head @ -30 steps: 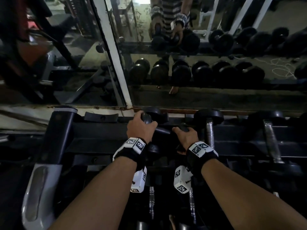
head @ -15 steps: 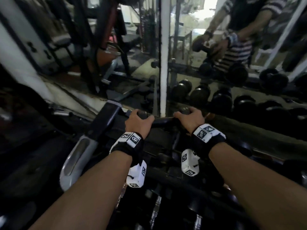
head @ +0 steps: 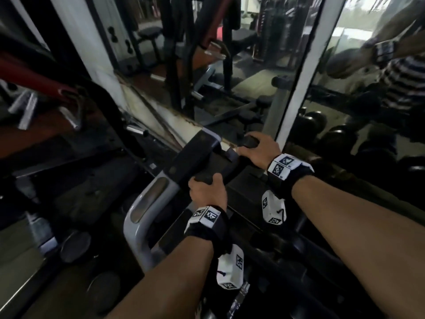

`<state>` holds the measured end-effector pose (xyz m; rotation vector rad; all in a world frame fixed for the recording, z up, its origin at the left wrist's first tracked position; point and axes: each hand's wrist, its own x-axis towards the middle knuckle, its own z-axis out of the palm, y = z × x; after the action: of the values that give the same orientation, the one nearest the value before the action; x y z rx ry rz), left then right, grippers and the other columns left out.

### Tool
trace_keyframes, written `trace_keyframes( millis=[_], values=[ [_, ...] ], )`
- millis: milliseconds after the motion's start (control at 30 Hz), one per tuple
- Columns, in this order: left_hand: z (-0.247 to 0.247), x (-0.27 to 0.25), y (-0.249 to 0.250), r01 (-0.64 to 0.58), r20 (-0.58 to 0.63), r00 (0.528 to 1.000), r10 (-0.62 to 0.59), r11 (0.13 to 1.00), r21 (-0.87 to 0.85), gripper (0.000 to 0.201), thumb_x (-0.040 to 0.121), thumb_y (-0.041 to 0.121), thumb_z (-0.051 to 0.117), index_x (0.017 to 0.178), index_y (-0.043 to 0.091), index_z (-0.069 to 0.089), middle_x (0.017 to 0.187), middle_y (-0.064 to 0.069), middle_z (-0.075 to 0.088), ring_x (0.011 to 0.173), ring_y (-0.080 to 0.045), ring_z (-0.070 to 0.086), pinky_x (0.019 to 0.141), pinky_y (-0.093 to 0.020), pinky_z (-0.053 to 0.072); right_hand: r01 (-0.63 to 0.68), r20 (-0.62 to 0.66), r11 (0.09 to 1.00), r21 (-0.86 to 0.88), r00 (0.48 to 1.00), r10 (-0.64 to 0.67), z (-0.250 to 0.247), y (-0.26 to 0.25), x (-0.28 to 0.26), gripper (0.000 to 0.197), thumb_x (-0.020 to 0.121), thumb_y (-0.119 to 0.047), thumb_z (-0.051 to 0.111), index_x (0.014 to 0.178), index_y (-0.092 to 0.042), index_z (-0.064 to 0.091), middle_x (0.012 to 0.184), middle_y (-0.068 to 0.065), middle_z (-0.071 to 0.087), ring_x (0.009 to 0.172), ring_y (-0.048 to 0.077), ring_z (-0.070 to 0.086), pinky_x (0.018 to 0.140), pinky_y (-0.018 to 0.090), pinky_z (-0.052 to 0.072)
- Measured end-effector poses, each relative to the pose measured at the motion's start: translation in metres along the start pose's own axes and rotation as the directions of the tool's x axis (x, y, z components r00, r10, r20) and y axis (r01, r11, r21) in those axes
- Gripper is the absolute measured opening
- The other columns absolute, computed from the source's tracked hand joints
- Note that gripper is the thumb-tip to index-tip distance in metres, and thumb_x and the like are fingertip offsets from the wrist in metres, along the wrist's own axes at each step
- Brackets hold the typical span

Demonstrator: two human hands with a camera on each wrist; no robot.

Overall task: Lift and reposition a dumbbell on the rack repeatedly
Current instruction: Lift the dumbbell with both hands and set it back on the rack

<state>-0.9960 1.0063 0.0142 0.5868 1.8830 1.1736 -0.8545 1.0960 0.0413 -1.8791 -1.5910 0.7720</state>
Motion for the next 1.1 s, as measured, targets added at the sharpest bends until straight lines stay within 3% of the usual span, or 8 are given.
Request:
trace_keyframes(
  millis=[167, 333, 433, 567, 800, 1000, 1100],
  values=[
    [0.021, 0.037, -0.014, 0.079, -0.013, 0.997, -0.079, 0.997, 0.014, 0.072, 0.085, 0.028, 0.069, 0.145, 0.004, 0.037, 0.14, -0.021, 0.051, 0.126, -0.037, 0.051, 0.104, -0.042, 0.043, -0.059, 0.058, 0.997, -0.042, 0.996, 0.062, 0.031, 0.025, 0.038, 0.058, 0.077, -0.046, 0.078, 0.13, -0.028, 0.063, 0.133, 0.002, 0.062, 0.121, 0.025, 0.058, 0.088, 0.022, 0.038],
    [0.036, 0.055, -0.026, 0.106, -0.033, 0.994, -0.105, 0.994, 0.02, 0.066, 0.083, 0.027, 0.069, 0.138, 0.002, 0.043, 0.133, -0.021, 0.055, 0.119, -0.036, 0.055, 0.101, -0.039, 0.044, -0.09, 0.088, 0.995, -0.047, 0.992, 0.094, 0.055, 0.043, 0.061, 0.06, 0.078, -0.048, 0.078, 0.131, -0.028, 0.061, 0.132, 0.003, 0.063, 0.121, 0.026, 0.058, 0.09, 0.023, 0.041],
    [0.043, 0.058, -0.024, 0.107, -0.069, 0.992, -0.105, 0.994, 0.035, 0.064, 0.08, 0.031, 0.069, 0.134, 0.006, 0.046, 0.127, -0.017, 0.057, 0.116, -0.035, 0.055, 0.099, -0.041, 0.045, -0.069, 0.131, 0.994, -0.085, 0.988, 0.08, 0.06, 0.045, 0.074, 0.06, 0.077, -0.051, 0.077, 0.131, -0.029, 0.06, 0.136, 0.003, 0.06, 0.124, 0.027, 0.056, 0.101, 0.03, 0.044],
    [0.044, 0.06, -0.021, 0.111, -0.084, 0.991, -0.108, 0.993, 0.027, 0.061, 0.08, 0.032, 0.069, 0.132, 0.008, 0.047, 0.124, -0.017, 0.059, 0.115, -0.035, 0.057, 0.1, -0.043, 0.046, -0.036, 0.129, 0.995, -0.091, 0.99, 0.048, 0.06, 0.048, 0.079, 0.055, 0.077, -0.047, 0.078, 0.126, -0.029, 0.061, 0.129, 0.0, 0.063, 0.119, 0.022, 0.058, 0.092, 0.022, 0.039],
    [0.04, 0.05, -0.021, 0.059, -0.043, 0.997, -0.057, 0.997, 0.043, 0.061, 0.081, 0.029, 0.069, 0.133, 0.006, 0.045, 0.128, -0.018, 0.058, 0.116, -0.035, 0.057, 0.101, -0.044, 0.047, -0.052, 0.116, 0.996, -0.079, 0.991, 0.061, 0.056, 0.047, 0.071, 0.052, 0.077, -0.044, 0.078, 0.125, -0.03, 0.061, 0.13, 0.003, 0.063, 0.12, 0.026, 0.058, 0.099, 0.029, 0.044],
    [0.041, 0.05, -0.019, 0.057, -0.041, 0.998, -0.055, 0.997, 0.059, 0.061, 0.081, 0.028, 0.069, 0.132, 0.005, 0.045, 0.127, -0.02, 0.058, 0.114, -0.037, 0.057, 0.1, -0.047, 0.048, -0.068, 0.131, 0.997, -0.045, 0.989, 0.073, 0.053, 0.046, 0.066, 0.052, 0.076, -0.046, 0.078, 0.122, -0.032, 0.06, 0.121, -0.002, 0.063, 0.113, 0.024, 0.06, 0.097, 0.031, 0.047],
    [0.039, 0.05, -0.018, 0.07, -0.033, 0.997, -0.068, 0.995, 0.074, 0.062, 0.082, 0.027, 0.069, 0.134, 0.004, 0.044, 0.13, -0.02, 0.055, 0.117, -0.036, 0.055, 0.101, -0.042, 0.046, -0.078, 0.132, 0.996, -0.041, 0.988, 0.083, 0.052, 0.041, 0.063, 0.056, 0.075, -0.047, 0.078, 0.125, -0.031, 0.059, 0.126, 0.001, 0.063, 0.115, 0.025, 0.06, 0.1, 0.035, 0.048]
  ],
)
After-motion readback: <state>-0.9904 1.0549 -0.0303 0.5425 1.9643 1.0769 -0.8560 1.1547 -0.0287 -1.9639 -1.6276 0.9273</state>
